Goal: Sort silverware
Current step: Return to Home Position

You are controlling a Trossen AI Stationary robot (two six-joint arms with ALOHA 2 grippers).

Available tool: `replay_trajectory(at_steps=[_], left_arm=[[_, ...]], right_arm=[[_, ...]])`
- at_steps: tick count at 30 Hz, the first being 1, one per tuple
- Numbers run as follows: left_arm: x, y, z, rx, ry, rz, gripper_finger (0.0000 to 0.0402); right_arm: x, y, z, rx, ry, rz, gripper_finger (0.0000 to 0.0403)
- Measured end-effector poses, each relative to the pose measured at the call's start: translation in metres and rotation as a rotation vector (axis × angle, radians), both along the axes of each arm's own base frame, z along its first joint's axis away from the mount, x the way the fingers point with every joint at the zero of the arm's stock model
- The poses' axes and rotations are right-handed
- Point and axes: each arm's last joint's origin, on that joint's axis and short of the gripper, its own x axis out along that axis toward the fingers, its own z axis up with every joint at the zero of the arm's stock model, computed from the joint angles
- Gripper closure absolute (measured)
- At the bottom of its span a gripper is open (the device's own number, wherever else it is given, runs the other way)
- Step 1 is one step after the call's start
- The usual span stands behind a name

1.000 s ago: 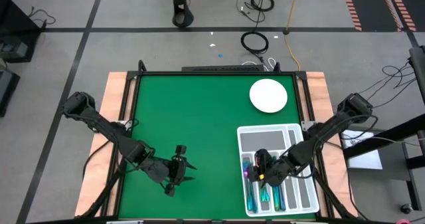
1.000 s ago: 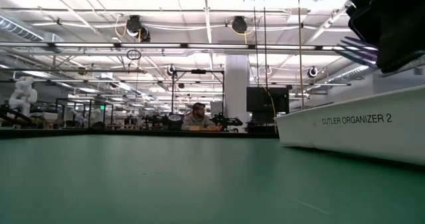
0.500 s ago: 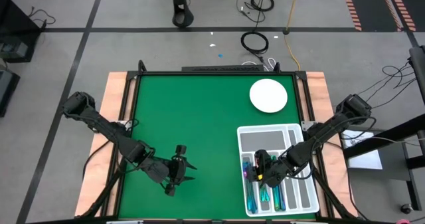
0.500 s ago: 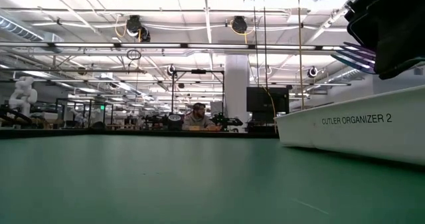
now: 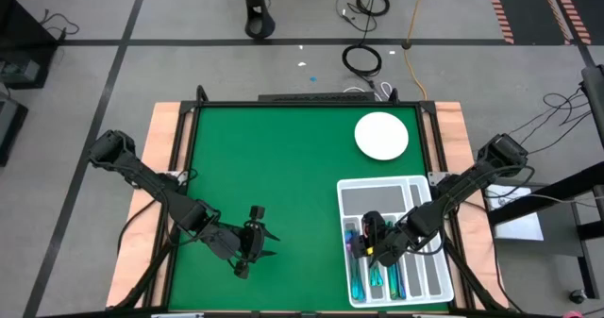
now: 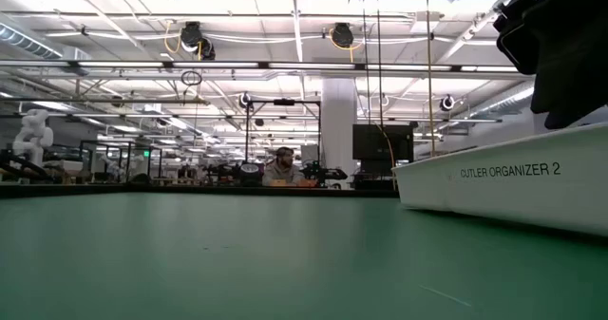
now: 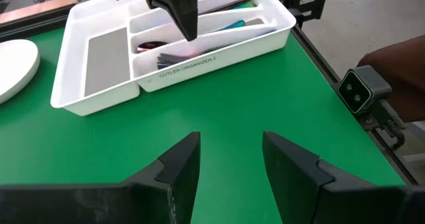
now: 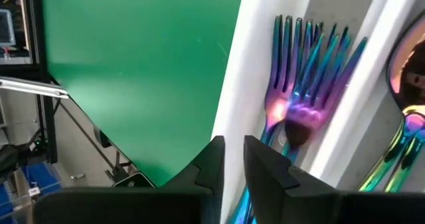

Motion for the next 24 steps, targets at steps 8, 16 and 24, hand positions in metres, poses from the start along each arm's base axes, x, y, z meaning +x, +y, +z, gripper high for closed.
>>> replay_trajectory(at_steps=[8,16,24], left_arm=[[0.0,0.0,0.0,0.0,0.0,0.0,0.0236],[0.0,0.0,0.0,-0.002,0.0,0.001,0.0236],[0.0,0.0,0.001,0.001,-0.012,0.016,0.0236]], right_arm=[[0.0,0.0,0.0,-0.022,-0.004,0.033,0.0306],[0.0,-0.002,0.006,-0.021,-0.033,0.047,0.0294],[-0.002,-0.019,0.038,-0.139,-0.199,0.064,0.0297]])
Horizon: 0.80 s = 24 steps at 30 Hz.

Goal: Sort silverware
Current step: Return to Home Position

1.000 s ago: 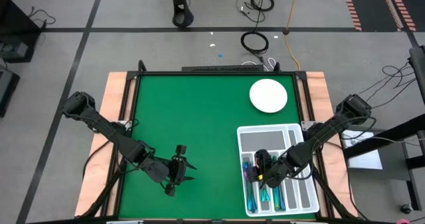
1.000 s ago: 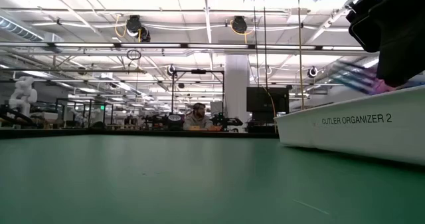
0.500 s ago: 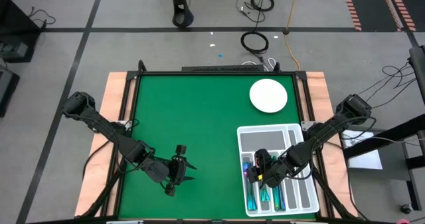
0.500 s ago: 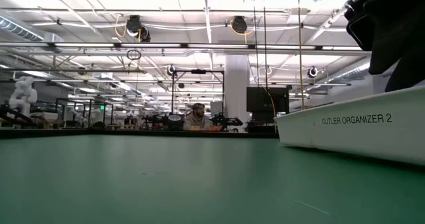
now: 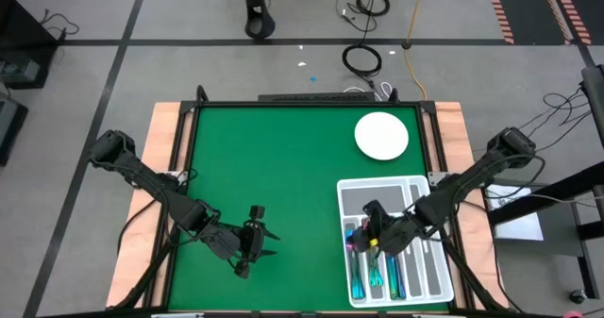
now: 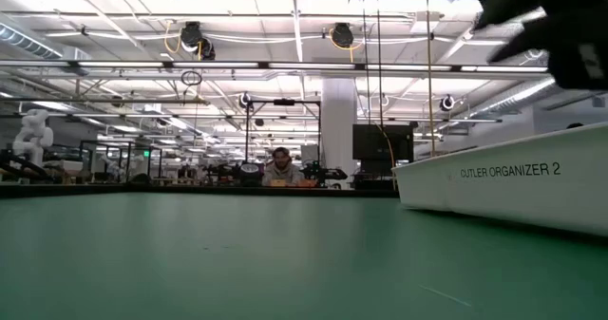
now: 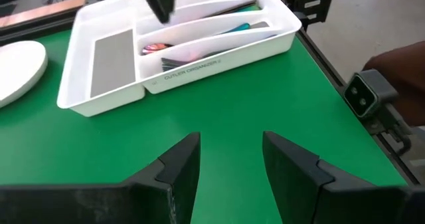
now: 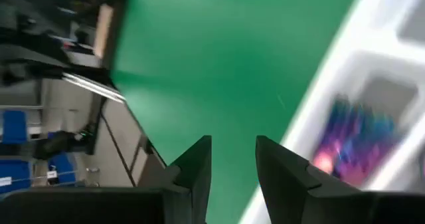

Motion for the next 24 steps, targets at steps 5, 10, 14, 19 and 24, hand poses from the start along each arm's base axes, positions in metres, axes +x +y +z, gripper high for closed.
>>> replay_trajectory(at_steps=[5,10,14,19,24], left_arm=[[0.0,0.0,0.001,0.003,-0.004,0.008,0.0236],[0.0,0.002,0.001,0.026,-0.022,0.048,0.0236],[-0.007,0.003,0.013,0.031,-0.078,0.099,0.0236],[-0.02,0.001,0.029,0.033,-0.143,0.089,0.0236],[-0.029,0.009,0.047,0.022,-0.201,0.088,0.0236]], right_arm=[[-0.004,-0.012,0.025,-0.171,-0.149,0.03,0.0297],[-0.006,-0.02,0.046,-0.376,-0.283,0.082,0.0298],[-0.004,-0.023,0.059,-0.572,-0.386,0.172,0.0298],[0.0,-0.023,0.071,-0.844,-0.483,0.277,0.0298],[0.004,-0.028,0.074,-1.099,-0.488,0.359,0.0298]])
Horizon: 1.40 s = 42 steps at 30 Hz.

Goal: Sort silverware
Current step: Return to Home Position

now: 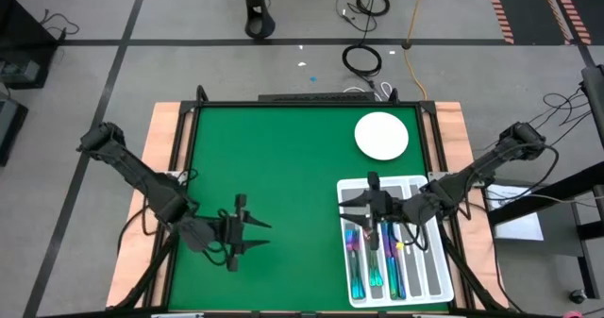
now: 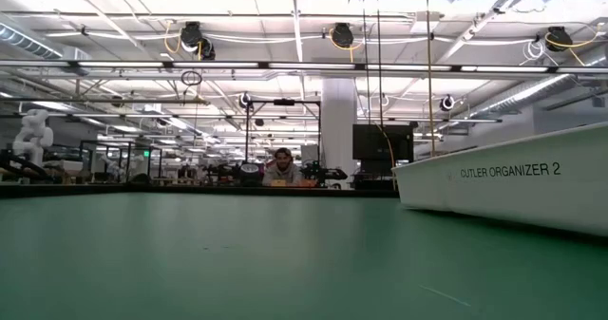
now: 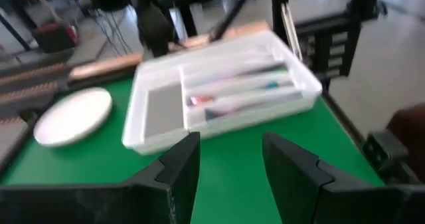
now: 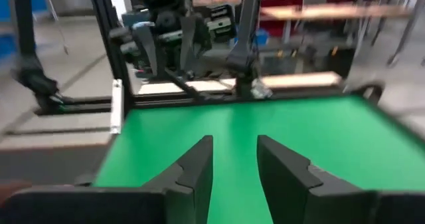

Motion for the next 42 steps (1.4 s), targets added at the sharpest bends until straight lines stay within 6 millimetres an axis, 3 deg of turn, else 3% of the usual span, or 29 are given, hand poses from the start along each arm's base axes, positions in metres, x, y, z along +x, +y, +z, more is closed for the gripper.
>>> replay_trajectory(at_steps=[5,11,15,19,25,29,35,38,42], left_arm=[[-0.002,0.012,0.026,-0.002,-0.148,-0.027,0.0236],[0.0,0.043,0.045,-0.009,-0.218,-0.065,0.0236],[0.006,0.069,0.048,-0.022,-0.204,-0.064,0.0236],[0.013,0.096,0.044,-0.015,-0.148,-0.024,0.0236],[0.012,0.136,0.04,0.021,-0.067,0.032,0.0236],[-0.003,0.159,0.041,0.002,-0.071,0.049,0.0236],[-0.054,0.17,0.027,-0.089,-0.136,0.088,0.0236],[-0.077,0.168,0.012,-0.173,-0.2,0.105,0.0236],[-0.099,0.164,-0.007,-0.246,-0.274,0.097,0.0236]], right_arm=[[0.006,-0.01,0.005,-0.221,-0.027,-0.01,0.0298],[0.015,-0.027,0.007,-0.3,-0.046,0.012,0.0298],[0.022,-0.044,0.005,-0.305,-0.031,0.102,0.0298],[0.027,-0.071,0.0,-0.307,0.035,0.075,0.0298],[0.013,-0.11,0.011,-0.272,0.061,-0.037,0.0298],[-0.009,-0.124,0.028,-0.245,0.017,-0.098,0.0298],[-0.04,-0.124,0.039,-0.133,0.014,-0.076,0.0298],[-0.042,-0.117,0.028,-0.095,-0.001,-0.045,0.0298],[-0.042,-0.11,-0.003,-0.054,-0.05,-0.019,0.0298]])
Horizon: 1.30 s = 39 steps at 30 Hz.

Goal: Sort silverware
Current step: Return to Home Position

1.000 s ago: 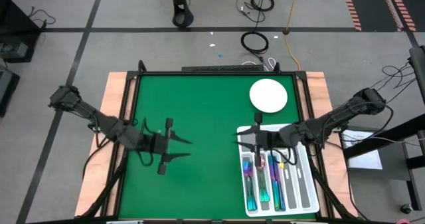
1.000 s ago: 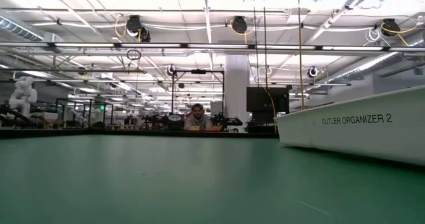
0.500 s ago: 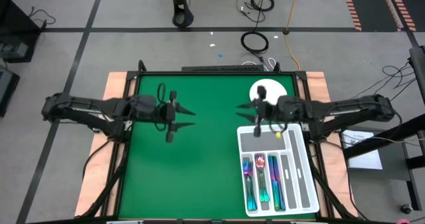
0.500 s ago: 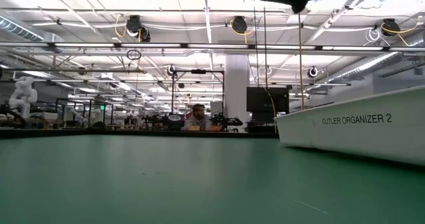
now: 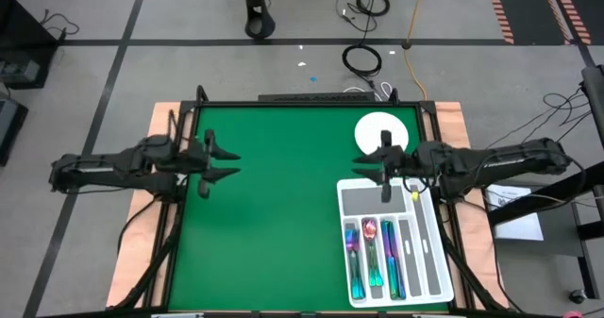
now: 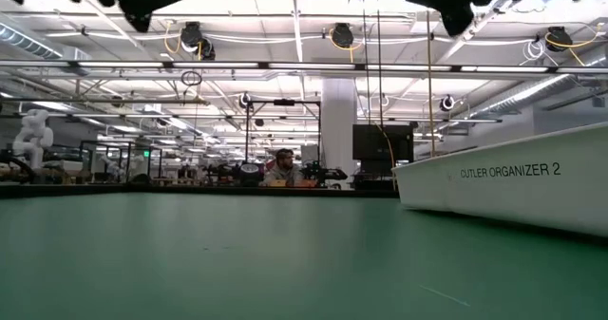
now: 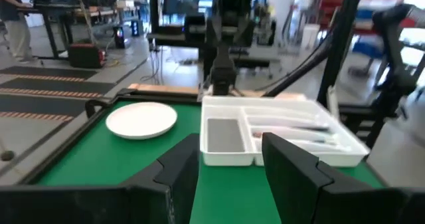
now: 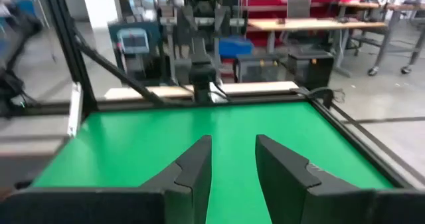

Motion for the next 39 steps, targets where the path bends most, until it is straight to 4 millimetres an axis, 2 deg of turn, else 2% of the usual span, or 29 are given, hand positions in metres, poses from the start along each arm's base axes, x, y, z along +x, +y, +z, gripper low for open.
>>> replay_trajectory(at_steps=[7,15,21,33,39], left_arm=[[-0.023,-0.004,-0.032,-0.059,-0.056,-0.005,0.0236],[-0.034,-0.005,-0.063,-0.117,-0.071,-0.008,0.0236],[-0.034,-0.004,-0.085,-0.122,-0.079,0.05,0.0236],[-0.029,-0.004,-0.105,-0.13,-0.072,0.056,0.0236],[-0.025,-0.004,-0.115,-0.142,-0.099,0.054,0.0236]], right_arm=[[-0.014,-0.001,-0.044,0.069,-0.088,-0.005,0.0298],[-0.044,-0.004,-0.055,0.108,-0.141,-0.015,0.0298],[-0.058,-0.006,-0.076,0.135,-0.147,-0.016,0.0298],[-0.069,-0.006,-0.119,0.213,-0.14,-0.02,0.0298],[-0.069,-0.006,-0.121,0.196,-0.114,-0.019,0.0298]])
